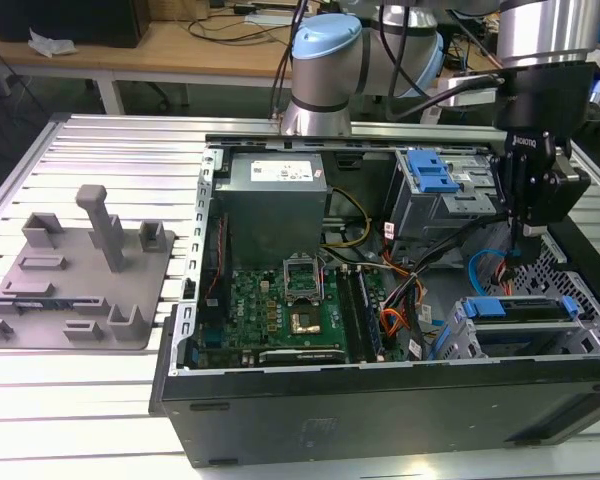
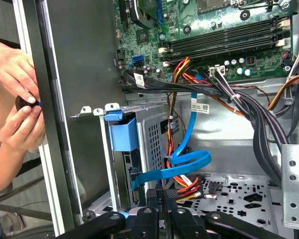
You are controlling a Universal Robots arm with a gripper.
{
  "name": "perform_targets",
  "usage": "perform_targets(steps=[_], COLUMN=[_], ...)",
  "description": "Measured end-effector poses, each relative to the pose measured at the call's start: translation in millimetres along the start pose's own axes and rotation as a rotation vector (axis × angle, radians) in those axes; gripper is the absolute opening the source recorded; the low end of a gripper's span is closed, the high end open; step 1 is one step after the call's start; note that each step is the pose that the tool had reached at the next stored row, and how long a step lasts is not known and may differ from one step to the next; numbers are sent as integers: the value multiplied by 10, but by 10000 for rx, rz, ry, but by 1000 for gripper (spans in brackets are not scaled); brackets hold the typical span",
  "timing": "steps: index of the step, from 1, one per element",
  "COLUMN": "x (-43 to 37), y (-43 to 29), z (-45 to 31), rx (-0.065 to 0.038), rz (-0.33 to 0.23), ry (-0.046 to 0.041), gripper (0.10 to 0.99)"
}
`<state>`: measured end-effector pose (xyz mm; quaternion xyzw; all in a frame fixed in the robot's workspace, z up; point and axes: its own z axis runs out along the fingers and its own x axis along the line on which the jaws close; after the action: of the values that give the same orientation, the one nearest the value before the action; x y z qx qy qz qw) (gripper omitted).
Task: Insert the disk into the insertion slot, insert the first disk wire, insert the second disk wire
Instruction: 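Insert the first disk wire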
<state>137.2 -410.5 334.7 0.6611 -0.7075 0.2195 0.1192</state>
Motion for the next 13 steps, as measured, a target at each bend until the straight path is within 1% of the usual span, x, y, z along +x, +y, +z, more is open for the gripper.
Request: perform_targets(steps=[1, 3, 6, 7, 8, 9, 10, 11, 12, 13], x=[-1, -1, -2, -4, -7, -9, -11, -11, -11, -11], y=[0, 0, -3, -20, -54, -79, -95, -99, -101, -110], z=[1, 0, 2, 6, 8, 11, 13, 13, 13, 15], rx=[4, 7, 2, -53, -146, -253, -406, -486, -525, -598], rz=[-5, -8, -9, -33, -87, -141, -207, -225, -228, -242], ry=[37, 70, 71, 69, 76, 79, 88, 92, 88, 56], gripper=[165, 165, 165, 165, 165, 165, 165, 165, 165, 165])
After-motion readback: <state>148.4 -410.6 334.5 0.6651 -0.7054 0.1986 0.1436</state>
